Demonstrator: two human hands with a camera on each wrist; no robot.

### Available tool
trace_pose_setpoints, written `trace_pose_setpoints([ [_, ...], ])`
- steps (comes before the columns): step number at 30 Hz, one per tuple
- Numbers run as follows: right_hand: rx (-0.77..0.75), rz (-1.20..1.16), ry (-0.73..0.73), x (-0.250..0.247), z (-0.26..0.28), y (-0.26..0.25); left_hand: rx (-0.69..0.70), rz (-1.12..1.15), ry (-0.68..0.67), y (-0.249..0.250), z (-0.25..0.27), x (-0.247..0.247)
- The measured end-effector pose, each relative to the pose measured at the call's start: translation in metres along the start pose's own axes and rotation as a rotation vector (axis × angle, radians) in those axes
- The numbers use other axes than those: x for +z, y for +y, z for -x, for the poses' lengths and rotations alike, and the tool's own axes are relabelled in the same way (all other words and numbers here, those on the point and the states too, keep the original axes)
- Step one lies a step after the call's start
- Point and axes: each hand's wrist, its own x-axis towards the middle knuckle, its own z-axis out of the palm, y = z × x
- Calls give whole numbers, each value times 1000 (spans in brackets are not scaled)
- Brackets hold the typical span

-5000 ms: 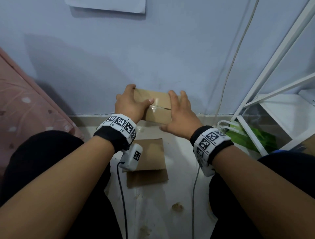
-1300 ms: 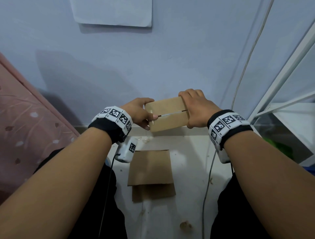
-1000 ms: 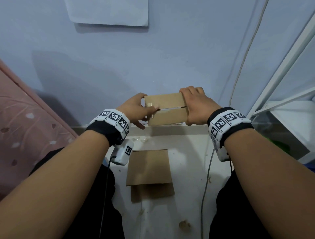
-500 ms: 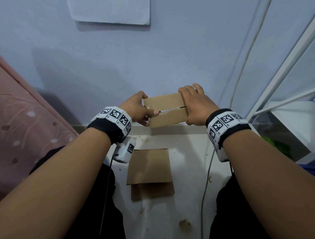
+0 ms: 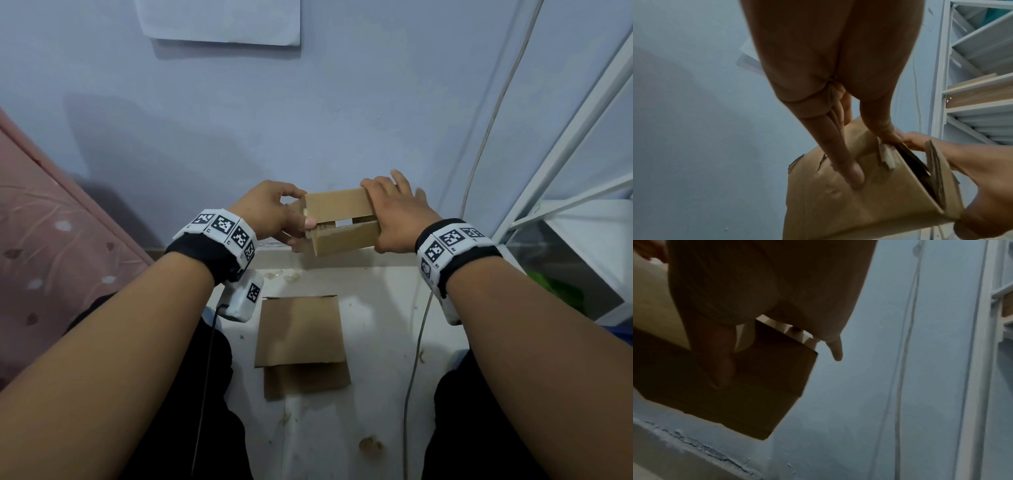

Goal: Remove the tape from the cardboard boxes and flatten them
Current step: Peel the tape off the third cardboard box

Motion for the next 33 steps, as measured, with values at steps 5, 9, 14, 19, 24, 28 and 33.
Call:
trace_pose_setpoints([
  [5, -203, 125, 15, 8, 2, -45, 14, -52, 18, 0, -2, 18],
  [9, -186, 19, 40, 12, 4, -54, 81, -251, 78, -1, -5, 20],
  [14, -210, -126, 113, 5, 6, -49, -108, -530, 136, -1, -12, -1],
  [19, -243, -211, 167, 5, 8, -55, -235, -477, -24, -2, -14, -11],
  [24, -248, -271, 179, 4, 9, -54, -209, -378, -18, -4, -10, -9],
  [28, -236, -293, 165, 4, 13, -55, -194, -375, -23, -3, -7, -10],
  [33, -238, -362, 178, 5, 14, -58, -192, -340, 1, -4, -7, -11],
])
